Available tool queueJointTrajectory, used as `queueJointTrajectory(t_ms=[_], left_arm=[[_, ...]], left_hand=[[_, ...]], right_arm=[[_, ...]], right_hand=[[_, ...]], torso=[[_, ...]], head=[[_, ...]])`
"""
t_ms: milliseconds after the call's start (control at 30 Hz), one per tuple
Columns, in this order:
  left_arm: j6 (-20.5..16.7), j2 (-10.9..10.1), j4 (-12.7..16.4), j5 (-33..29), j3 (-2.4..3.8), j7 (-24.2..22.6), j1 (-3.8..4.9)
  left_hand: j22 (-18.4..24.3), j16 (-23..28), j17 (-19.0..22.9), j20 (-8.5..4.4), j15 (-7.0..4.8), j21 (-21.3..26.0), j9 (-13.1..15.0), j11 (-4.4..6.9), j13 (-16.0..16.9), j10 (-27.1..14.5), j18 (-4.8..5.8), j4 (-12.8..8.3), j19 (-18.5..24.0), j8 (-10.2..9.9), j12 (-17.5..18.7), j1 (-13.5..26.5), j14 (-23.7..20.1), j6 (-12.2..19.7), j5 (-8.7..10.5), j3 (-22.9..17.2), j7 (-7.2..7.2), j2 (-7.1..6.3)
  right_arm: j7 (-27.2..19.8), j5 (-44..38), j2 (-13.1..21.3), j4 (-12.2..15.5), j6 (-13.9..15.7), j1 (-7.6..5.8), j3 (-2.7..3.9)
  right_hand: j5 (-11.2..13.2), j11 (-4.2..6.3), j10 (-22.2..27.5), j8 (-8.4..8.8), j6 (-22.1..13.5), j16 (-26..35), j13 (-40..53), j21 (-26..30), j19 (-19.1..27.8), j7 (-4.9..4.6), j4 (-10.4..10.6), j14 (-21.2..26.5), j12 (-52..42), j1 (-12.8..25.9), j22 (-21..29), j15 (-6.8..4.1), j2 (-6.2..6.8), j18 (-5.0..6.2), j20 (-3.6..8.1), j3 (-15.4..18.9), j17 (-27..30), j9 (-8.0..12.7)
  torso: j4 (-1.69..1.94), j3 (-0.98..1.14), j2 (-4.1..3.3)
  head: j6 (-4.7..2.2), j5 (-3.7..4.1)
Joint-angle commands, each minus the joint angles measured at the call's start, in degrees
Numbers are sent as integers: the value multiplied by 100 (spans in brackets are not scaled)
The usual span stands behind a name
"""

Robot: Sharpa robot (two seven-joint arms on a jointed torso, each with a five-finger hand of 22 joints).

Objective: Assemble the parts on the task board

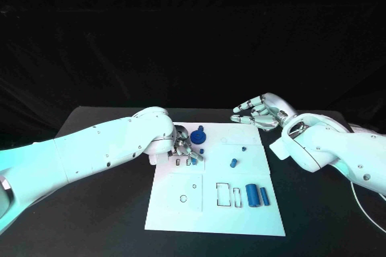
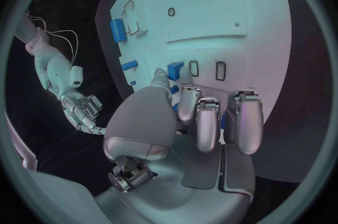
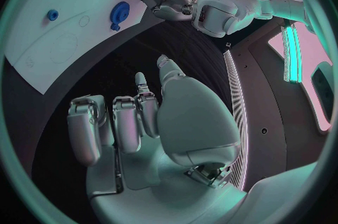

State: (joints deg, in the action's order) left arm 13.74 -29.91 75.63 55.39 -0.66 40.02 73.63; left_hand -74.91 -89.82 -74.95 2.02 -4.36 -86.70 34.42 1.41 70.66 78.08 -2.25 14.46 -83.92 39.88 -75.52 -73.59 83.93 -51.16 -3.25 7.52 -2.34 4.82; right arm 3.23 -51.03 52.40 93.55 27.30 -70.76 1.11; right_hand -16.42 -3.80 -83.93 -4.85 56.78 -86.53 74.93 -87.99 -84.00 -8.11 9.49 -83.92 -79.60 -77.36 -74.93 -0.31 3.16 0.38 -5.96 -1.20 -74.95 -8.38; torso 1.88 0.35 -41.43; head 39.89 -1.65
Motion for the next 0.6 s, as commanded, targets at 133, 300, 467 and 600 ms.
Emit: queueJointTrajectory(t_ms=[133, 300, 467, 600], left_arm=[[138, 25, -5, 21, 0, 6, -2], [107, 30, -13, 17, 0, -7, -2], [80, 26, -14, -7, -1, -19, -2], [38, 12, -10, -55, -1, -50, -3]], left_hand=[[-905, -18, -1505, -33, -37, -18, 25, 9, -8, 45, 90, -59, -321, -3, -13, -184, 607, 42, -15, -108, -4, 37], [-904, -18, -1505, -63, -75, -15, 30, 52, -9, 30, 88, -301, -317, -81, 9, -666, 607, 105, -46, -522, 41, 205], [-902, -18, -1505, -89, -83, -10, -8, 46, -40, -25, 87, -556, -312, -243, 82, -1102, 607, 218, -534, -1184, 15, 119], [-912, -18, -1505, -50, -29, -9, 19, 15, -83, -39, 88, -521, -312, -322, 150, -988, 607, 232, -802, -2122, -47, -313]], right_arm=[[-3, -52, -10, -1, -80, 4, 0], [-6, -48, -12, -2, -80, 4, 0], [-6, -46, -12, -1, -79, 4, 0], [-6, -46, -12, -2, -81, 4, 0]], right_hand=[[-38, 48, -108, -18, 47, 14, 887, 13, -290, -10, 5, -472, 12, 22, -1116, -40, -42, 70, 26, 42, -922, -6], [-38, 48, -108, -18, 47, 14, 887, 13, -290, -10, 5, -472, 12, 22, -1116, -40, -42, 70, 26, 42, -922, -6], [-38, 48, -108, -18, 47, 14, 887, 13, -290, -10, 5, -472, 12, 22, -1116, -40, -42, 70, 26, 42, -922, -6], [-38, 48, -108, -18, 47, 14, 887, 13, -290, -10, 5, -472, 12, 22, -1116, -40, -42, 70, 26, 42, -922, -6]], torso=[[4, 3, 3], [2, 4, 4], [3, 1, 1], [3, 2, 4]], head=[[15, 4], [16, 5], [21, 7], [19, 6]])
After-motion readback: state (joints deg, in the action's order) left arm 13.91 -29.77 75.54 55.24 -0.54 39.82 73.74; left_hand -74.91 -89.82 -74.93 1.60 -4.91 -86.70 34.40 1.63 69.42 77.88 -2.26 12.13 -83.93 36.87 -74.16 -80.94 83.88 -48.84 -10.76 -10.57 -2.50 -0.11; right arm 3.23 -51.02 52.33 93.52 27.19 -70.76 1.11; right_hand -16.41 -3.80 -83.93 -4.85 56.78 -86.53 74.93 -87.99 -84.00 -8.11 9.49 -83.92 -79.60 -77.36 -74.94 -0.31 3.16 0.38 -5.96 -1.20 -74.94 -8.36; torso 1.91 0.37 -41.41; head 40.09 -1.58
